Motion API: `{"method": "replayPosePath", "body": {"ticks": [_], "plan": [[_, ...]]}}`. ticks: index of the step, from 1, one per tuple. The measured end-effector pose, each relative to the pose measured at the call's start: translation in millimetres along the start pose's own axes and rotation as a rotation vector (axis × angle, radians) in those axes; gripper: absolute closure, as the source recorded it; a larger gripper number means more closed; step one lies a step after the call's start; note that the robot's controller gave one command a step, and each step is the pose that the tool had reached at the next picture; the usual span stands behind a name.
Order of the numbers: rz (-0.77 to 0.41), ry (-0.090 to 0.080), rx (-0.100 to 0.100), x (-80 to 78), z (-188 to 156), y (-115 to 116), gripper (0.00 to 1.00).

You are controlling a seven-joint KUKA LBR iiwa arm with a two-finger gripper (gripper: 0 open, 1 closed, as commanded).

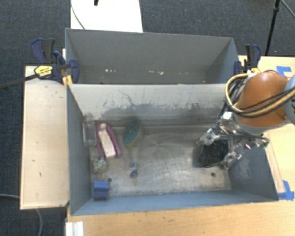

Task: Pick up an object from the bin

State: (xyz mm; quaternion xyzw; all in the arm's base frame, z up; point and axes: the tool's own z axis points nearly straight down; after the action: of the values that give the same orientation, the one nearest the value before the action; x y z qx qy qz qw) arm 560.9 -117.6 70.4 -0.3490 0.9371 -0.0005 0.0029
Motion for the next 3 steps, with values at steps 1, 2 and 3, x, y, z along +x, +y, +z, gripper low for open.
{"method": "replayPosePath", "body": {"ticks": [1, 2, 3], "plan": [[-0.001, 0.000, 0.002, 0.0, -2, -1, 1.00], [0.043, -0.001, 0.004, 5.2, -140, 9, 1.00], [-0.039, 0.005, -0.008, -0.3, -97, 54, 1.00]]}}
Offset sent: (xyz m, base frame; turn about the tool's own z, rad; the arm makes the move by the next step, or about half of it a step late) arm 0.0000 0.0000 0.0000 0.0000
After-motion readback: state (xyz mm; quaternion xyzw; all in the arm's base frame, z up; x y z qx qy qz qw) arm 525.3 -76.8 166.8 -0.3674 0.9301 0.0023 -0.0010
